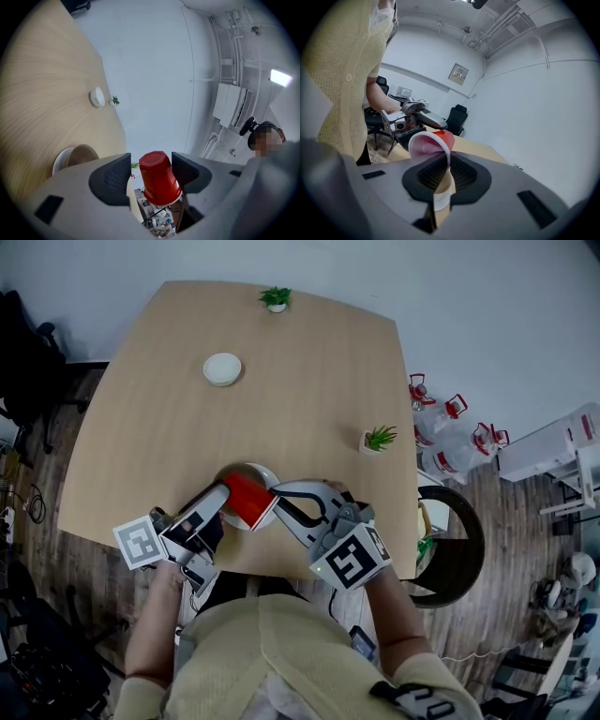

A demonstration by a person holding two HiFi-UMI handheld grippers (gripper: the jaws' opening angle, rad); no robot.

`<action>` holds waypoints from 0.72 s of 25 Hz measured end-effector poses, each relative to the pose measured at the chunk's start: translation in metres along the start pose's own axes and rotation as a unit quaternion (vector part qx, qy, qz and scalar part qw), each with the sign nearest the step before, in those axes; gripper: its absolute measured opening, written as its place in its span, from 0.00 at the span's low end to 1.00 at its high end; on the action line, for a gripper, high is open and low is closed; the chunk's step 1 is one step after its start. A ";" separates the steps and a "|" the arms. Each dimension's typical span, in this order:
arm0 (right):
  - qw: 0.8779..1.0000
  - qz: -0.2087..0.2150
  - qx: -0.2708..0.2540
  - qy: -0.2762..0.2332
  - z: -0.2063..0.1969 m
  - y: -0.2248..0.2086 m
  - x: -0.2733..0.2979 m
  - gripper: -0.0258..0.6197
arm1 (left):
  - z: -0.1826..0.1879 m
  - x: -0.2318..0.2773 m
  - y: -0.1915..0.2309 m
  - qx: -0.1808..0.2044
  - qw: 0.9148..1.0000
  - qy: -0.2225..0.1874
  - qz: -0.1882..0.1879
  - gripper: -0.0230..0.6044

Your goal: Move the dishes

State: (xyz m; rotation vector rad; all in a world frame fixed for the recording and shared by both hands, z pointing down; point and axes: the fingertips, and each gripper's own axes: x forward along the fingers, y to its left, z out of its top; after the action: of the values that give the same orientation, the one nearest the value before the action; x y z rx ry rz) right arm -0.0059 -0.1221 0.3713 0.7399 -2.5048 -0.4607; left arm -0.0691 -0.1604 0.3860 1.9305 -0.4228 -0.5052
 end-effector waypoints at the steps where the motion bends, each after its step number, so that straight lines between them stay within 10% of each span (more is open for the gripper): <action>1: 1.000 -0.003 0.000 0.004 0.000 -0.002 -0.002 0.09 | 0.000 0.000 0.000 0.008 1.000 0.002 0.002 0.45; 8: 0.999 -0.007 0.009 0.052 -0.005 -0.012 -0.015 0.09 | -0.004 0.002 0.000 0.145 0.987 0.043 0.047 0.45; 13: 0.992 0.001 0.019 0.122 -0.023 -0.019 -0.029 0.09 | -0.012 0.008 0.001 0.300 0.945 0.084 0.098 0.45; 18: 0.978 0.019 0.046 0.200 -0.055 -0.023 -0.041 0.09 | -0.023 0.013 0.008 0.366 0.917 0.110 0.113 0.45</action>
State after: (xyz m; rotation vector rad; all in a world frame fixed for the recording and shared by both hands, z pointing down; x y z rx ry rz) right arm 0.0634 -0.1263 0.3916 0.7361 -2.1666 -0.1607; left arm -0.0463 -0.1527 0.4001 2.5740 -0.7517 0.0520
